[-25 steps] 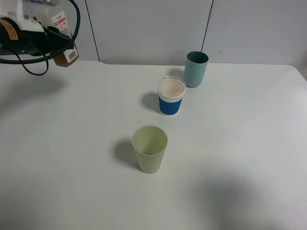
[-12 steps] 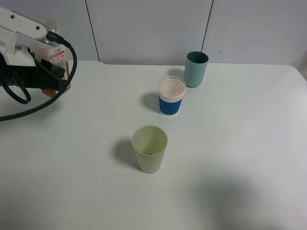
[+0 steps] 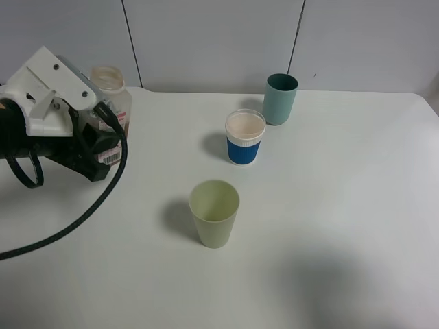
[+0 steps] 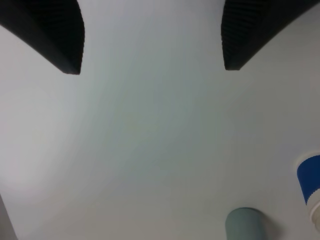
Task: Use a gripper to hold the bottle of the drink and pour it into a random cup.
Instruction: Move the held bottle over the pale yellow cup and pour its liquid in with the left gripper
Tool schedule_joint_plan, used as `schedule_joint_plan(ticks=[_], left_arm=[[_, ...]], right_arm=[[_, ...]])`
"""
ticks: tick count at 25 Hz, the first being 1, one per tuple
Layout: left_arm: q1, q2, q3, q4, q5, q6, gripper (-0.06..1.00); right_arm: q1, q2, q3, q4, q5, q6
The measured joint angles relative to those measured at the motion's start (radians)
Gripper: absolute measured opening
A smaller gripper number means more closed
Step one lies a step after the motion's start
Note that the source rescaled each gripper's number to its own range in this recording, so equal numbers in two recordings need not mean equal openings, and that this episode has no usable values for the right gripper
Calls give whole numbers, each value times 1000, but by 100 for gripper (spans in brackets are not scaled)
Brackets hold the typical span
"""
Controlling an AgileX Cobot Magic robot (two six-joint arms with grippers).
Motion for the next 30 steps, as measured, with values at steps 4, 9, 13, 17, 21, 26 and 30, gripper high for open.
schedule_joint_plan(ticks=[4, 9, 13, 17, 21, 26, 30], left_arm=[[-63, 0, 21, -231, 10, 295, 3], [-132, -1, 61, -443, 0, 609, 3], [-185, -1, 83, -547, -38, 762, 3], [-222, -1, 87, -618, -97, 872, 3], [-233, -1, 87, -633, -153, 897, 3], [-235, -1, 87, -651, -241, 897, 2], [-237, -1, 87, -662, -249, 898, 2]], right_arm=[[0, 0, 0, 0, 0, 0], [0, 0, 0, 0, 0, 0], [0, 0, 0, 0, 0, 0], [0, 0, 0, 0, 0, 0], [0, 0, 0, 0, 0, 0], [0, 0, 0, 0, 0, 0], [0, 0, 0, 0, 0, 0]])
